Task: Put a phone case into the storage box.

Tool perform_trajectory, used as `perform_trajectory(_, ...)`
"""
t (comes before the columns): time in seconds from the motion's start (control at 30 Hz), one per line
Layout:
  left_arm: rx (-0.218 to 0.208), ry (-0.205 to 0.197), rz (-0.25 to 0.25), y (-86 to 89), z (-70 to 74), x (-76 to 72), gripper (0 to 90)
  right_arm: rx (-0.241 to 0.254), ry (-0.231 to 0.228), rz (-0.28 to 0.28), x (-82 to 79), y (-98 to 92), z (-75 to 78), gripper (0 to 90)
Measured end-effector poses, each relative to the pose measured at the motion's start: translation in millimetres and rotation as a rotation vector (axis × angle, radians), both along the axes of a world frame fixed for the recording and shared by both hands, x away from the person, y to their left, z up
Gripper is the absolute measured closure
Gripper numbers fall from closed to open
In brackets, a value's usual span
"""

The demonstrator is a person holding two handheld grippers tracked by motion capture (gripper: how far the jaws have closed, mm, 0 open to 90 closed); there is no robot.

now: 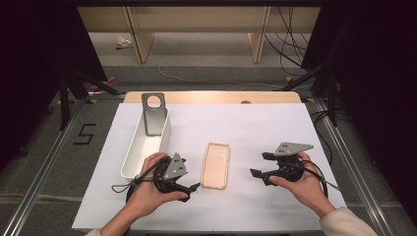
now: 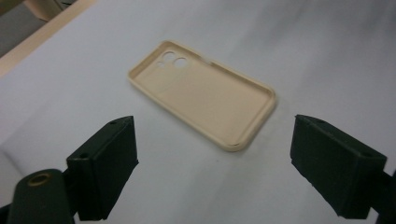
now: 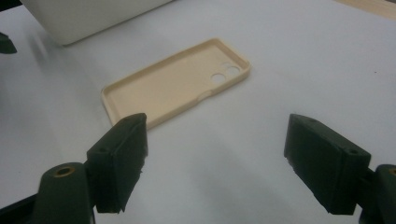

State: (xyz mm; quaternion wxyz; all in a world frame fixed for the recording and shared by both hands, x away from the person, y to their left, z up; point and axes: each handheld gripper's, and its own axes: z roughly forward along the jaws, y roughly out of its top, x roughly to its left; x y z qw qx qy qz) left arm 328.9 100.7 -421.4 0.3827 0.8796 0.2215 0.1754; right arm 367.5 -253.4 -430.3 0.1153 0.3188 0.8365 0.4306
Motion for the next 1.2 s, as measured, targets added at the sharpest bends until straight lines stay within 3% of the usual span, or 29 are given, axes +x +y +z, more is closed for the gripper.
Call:
perform_trajectory(0.13, 0.08, 0.033, -0.073, -15.7, -1.8, 3.7, 14.9, 0.005, -0.003, -0.008, -2.8, -3.9, 0.5, 22.4)
perform_trajectory(0.33, 0.147, 0.056, -0.137, -33.1, -5.8, 11.2, 15.6, 0.032, -0.02, -0.021, -6.5, -9.6, 2.5, 22.4)
perform_trajectory(0.57, 0.21, 0.06, -0.188, -51.3, -8.9, 21.2, 16.6, 0.045, -0.036, -0.027, -8.3, -11.7, 3.6, 22.3)
perform_trajectory(0.73, 0.315, 0.043, -0.237, -63.9, -11.9, 27.9, 18.7, 0.044, -0.038, -0.028, -9.1, -12.2, 3.3, 22.2)
perform_trajectory(0.87, 0.358, 0.043, -0.258, -70.7, -14.5, 33.1, 20.8, 0.043, -0.034, -0.028, -8.9, -12.3, 3.0, 21.8)
perform_trajectory(1.03, 0.455, 0.052, -0.296, -77.8, -19.3, 39.1, 23.0, 0.044, -0.032, -0.032, -7.7, -13.3, 2.2, 21.7)
perform_trajectory(1.2, 0.536, 0.036, -0.32, -84.8, -28.1, 42.4, 24.3, 0.047, -0.032, -0.034, -7.5, -13.8, 2.5, 21.8)
